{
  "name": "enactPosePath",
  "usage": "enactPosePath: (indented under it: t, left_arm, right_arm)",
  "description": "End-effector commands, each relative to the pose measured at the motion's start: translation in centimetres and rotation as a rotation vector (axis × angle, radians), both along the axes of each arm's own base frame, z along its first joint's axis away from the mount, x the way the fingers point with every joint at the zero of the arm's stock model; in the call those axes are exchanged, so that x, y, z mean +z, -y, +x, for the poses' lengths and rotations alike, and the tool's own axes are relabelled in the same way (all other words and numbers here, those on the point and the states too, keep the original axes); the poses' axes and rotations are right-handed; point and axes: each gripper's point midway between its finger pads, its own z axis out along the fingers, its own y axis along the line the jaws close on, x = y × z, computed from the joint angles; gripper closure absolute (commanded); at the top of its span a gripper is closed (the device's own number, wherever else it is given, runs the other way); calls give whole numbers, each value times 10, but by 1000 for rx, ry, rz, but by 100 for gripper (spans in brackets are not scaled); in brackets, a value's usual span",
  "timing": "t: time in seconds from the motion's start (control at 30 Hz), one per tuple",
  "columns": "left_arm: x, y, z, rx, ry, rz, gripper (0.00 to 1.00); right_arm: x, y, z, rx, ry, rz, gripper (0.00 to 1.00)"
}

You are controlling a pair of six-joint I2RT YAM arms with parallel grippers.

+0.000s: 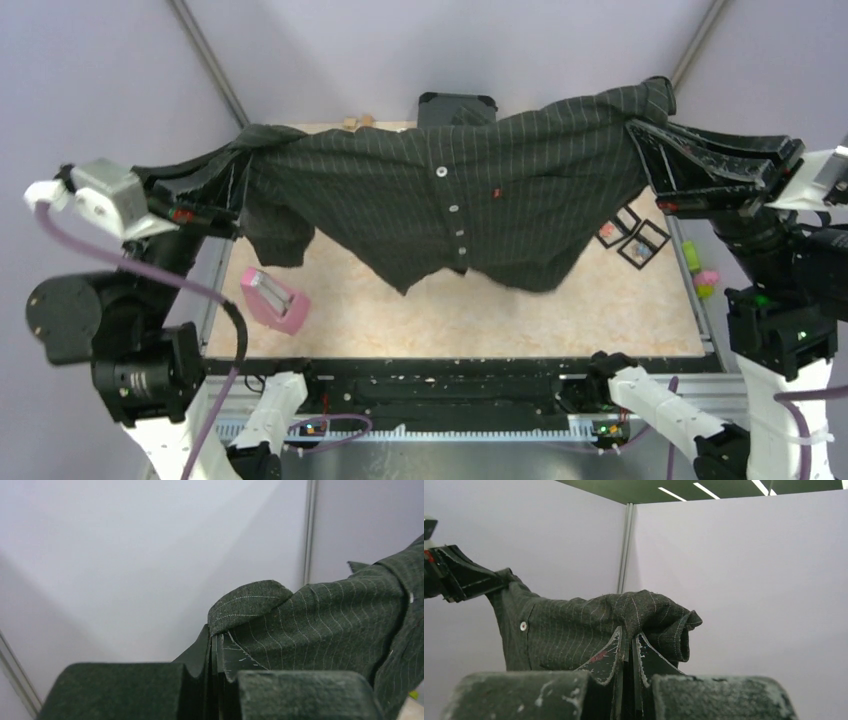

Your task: Pin the brooch onto the clothing

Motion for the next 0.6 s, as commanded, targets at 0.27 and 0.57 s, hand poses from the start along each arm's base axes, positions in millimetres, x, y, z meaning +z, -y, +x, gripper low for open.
enactPosePath:
  t: [0.27, 0.57]
  left_arm:
    - [-25, -1, 20, -22, -136, -70, 100]
    - [-199, -22, 189, 16, -606, -171, 100]
  right_arm:
    - [-34, 24, 30, -155, -123, 97, 100]
    - [-189, 10, 197, -435, -440, 41, 100]
